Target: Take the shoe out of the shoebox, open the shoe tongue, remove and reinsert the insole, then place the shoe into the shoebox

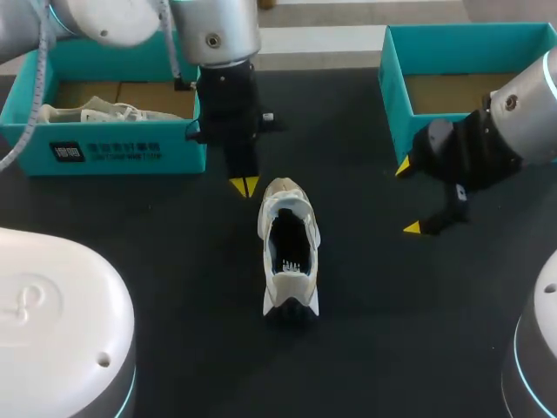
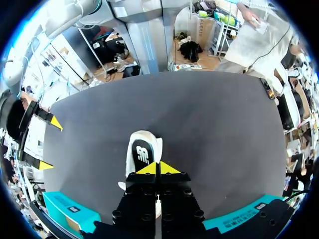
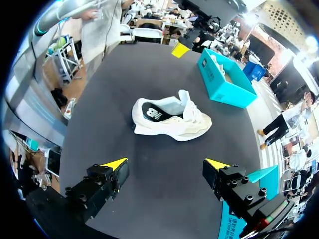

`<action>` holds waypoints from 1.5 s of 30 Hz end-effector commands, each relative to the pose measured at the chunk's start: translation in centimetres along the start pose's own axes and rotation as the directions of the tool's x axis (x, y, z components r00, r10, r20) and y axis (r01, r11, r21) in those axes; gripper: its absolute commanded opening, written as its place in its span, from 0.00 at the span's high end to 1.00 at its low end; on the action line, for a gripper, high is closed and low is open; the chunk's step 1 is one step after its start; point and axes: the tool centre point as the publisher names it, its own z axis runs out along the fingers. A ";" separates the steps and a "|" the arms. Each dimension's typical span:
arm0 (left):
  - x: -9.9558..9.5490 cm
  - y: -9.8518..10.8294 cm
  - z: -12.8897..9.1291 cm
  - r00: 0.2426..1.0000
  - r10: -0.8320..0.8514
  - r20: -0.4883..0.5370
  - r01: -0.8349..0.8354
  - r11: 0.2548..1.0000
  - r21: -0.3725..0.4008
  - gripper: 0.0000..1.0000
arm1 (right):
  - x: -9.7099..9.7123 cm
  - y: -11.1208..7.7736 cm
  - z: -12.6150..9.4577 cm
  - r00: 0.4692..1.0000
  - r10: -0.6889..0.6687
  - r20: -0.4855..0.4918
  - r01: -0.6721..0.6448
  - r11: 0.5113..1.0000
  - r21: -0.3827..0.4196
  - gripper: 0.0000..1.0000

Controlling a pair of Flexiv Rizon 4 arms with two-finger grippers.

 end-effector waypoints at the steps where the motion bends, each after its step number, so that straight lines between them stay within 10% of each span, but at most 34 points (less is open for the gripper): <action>1: 0.3 0.0 0.1 1.000 0.001 0.006 -0.001 1.000 -0.002 1.00 | 0.1 0.0 0.1 1.000 0.000 0.002 -0.001 1.000 0.002 0.00; 19: -2.3 -0.6 7.7 0.985 0.016 -0.174 -0.008 0.999 0.052 1.00 | 0.1 0.0 0.1 1.000 0.000 0.002 -0.001 1.000 0.002 0.00; 45: -4.2 4.9 16.0 0.984 -0.154 -0.088 0.133 0.970 -0.205 1.00 | 0.1 0.0 0.1 1.000 0.000 0.002 -0.001 1.000 0.002 0.00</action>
